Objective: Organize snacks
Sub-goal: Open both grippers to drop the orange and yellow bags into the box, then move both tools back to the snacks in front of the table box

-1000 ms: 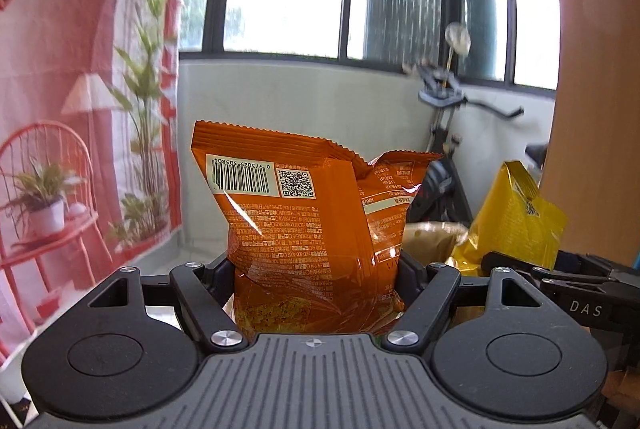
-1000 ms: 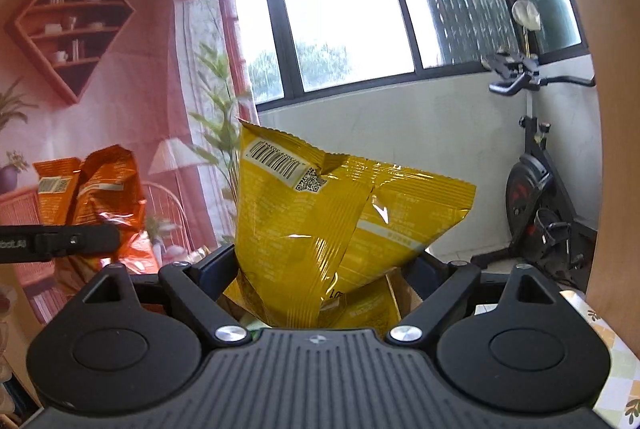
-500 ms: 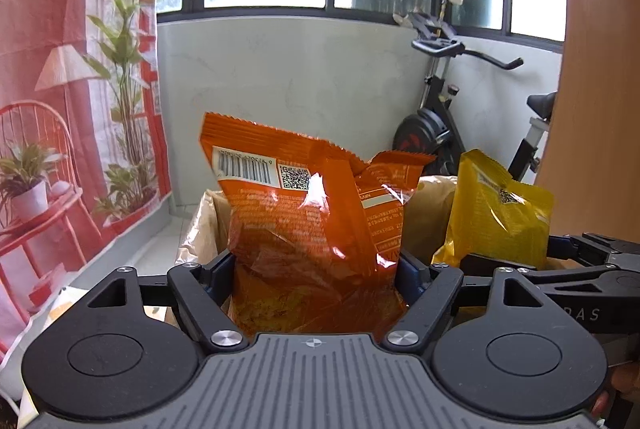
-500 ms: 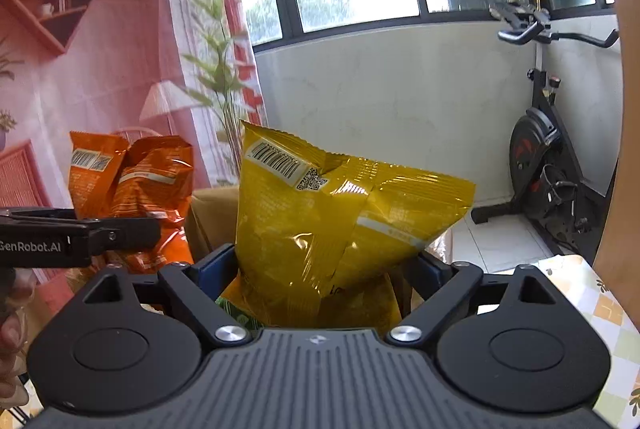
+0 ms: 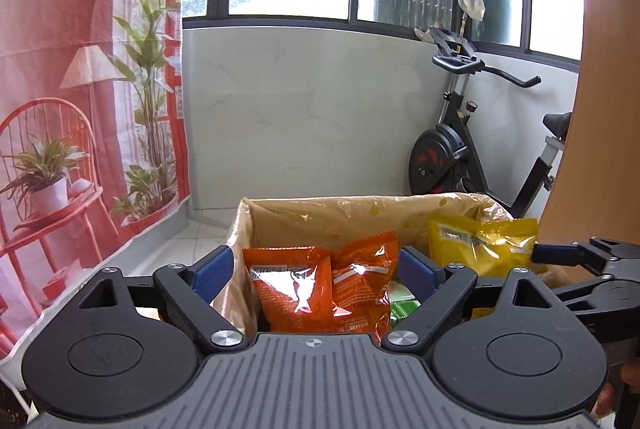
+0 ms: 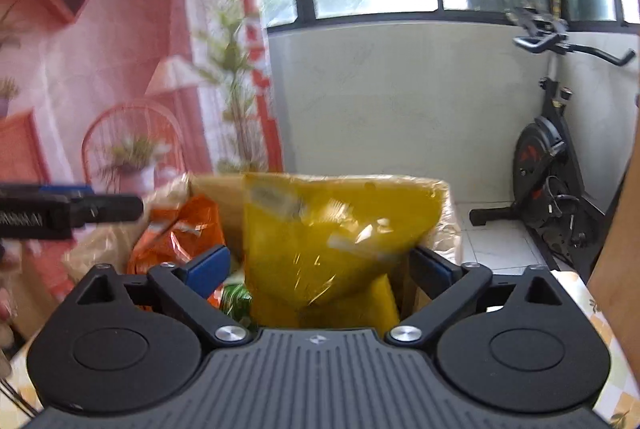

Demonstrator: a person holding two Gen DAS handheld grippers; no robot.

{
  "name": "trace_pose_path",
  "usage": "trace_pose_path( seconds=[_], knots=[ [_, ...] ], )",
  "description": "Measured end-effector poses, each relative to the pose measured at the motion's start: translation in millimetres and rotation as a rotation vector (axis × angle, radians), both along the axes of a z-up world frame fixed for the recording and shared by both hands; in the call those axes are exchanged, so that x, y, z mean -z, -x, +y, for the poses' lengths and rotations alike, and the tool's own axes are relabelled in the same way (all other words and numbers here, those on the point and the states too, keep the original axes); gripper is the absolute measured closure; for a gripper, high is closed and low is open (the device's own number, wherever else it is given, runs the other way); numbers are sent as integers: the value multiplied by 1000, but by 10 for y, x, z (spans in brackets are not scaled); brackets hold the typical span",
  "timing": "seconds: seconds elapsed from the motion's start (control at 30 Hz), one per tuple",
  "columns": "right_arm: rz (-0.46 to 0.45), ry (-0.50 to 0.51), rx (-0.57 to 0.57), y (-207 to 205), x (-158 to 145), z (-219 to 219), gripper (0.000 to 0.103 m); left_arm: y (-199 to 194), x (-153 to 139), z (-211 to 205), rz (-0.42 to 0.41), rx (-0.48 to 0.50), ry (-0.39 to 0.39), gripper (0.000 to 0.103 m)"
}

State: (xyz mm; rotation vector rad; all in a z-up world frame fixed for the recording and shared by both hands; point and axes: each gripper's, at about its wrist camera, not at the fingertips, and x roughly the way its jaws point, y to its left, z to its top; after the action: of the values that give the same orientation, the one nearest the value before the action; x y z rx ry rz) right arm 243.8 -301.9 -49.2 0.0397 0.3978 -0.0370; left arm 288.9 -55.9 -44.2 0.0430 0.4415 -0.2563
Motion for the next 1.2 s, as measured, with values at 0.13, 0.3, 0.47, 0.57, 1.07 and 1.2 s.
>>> trace_pose_path(
  seconds=[0.13, 0.3, 0.47, 0.57, 1.07, 1.2],
  knots=[
    [49, 34, 26, -41, -35, 60, 4, 113, -34, 49, -13, -9, 0, 12],
    [-26, -31, 53, 126, -162, 26, 4, 232, -96, 82, -23, -18, 0, 11],
    [-96, -75, 61, 372, -226, 0, 0, 422, -130, 151, -40, -17, 22, 11],
    [-144, -103, 56, 566, -238, 17, 0, 561, -110, 230, -38, -1, 58, 11],
    [-128, -190, 0, 1395, 135, 368, 0, 1317, 185, 584, -47, -19, 123, 11],
    [-105, -141, 24, 1553, 358, 507, 0, 1462, 427, 638, -4, -21, 153, 11]
  ],
)
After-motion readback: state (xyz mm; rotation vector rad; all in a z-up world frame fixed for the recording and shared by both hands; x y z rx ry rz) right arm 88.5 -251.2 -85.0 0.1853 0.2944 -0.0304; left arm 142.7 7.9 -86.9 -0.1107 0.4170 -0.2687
